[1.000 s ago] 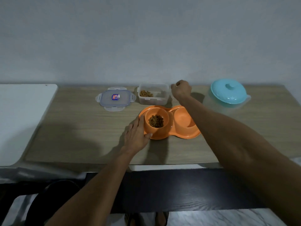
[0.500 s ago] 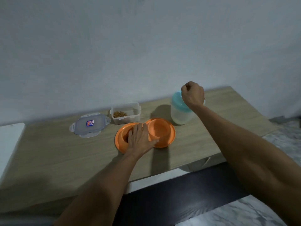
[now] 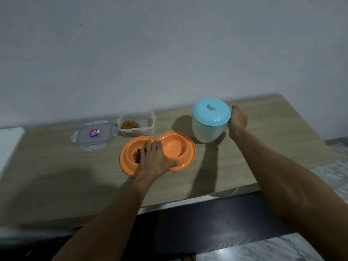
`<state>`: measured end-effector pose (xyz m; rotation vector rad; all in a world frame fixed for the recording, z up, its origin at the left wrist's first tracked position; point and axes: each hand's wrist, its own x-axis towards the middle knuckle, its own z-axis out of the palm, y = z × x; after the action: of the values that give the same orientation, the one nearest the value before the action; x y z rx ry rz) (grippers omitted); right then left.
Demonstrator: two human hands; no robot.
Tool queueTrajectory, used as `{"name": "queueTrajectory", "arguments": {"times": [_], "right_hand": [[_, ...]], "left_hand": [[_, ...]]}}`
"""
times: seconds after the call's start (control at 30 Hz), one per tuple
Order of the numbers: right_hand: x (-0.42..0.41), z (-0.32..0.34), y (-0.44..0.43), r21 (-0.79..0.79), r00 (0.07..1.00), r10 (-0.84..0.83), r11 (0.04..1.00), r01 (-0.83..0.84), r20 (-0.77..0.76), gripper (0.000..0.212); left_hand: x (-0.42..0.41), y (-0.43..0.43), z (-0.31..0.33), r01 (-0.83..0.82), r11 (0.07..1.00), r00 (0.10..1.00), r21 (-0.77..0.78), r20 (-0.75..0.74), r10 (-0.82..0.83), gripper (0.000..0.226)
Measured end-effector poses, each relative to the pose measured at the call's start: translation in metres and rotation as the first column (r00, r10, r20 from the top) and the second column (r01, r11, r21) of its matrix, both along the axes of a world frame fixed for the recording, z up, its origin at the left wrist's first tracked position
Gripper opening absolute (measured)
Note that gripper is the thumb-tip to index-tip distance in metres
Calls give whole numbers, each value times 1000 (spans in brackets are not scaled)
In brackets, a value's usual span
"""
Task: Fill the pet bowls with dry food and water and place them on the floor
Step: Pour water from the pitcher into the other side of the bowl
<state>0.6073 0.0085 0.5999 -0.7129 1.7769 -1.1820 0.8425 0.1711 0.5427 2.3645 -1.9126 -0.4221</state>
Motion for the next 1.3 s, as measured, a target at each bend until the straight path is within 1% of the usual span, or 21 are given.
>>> {"name": "queueTrajectory", "arguments": {"times": [0.1,0.17,0.27,0.37,0.43,0.53,0.67,1.0,1.3], "right_hand": [[0,-1,0,13,1000,-3,1000,3,-5,27],[5,6,0,5,999,26,1000,-26,-45,25],[15,24,1,-47,984,104,993,-111,-144,30],[24,40,0,-93,947,177,974,-208,-266,35],[30,48,1,-120,917,214,956,-267,-338,38],[39,56,4,-122,831,267,922,-367,-488,44],[48,61,10,-130,743,268,893,-430,-613,44],[66,60,21,-122,619,291,835,-536,-730,46],[69,59,23,-115,558,286,810,-575,-779,46]], "left_hand": [[0,-1,1,-9,1000,1000,9,-16,9,114],[-1,-1,3,-12,1000,999,12,-33,13,114],[-1,-1,4,-14,1000,999,14,-49,14,115],[-2,-1,5,-16,1000,998,19,-52,17,115],[-2,-1,5,-19,1000,998,19,-55,20,115],[-1,1,4,-23,1000,998,17,-60,24,114],[-2,1,3,-19,1000,998,16,-58,20,114],[-3,1,5,-33,999,997,17,-68,35,112],[-3,1,6,-34,999,996,14,-85,35,112]]}}
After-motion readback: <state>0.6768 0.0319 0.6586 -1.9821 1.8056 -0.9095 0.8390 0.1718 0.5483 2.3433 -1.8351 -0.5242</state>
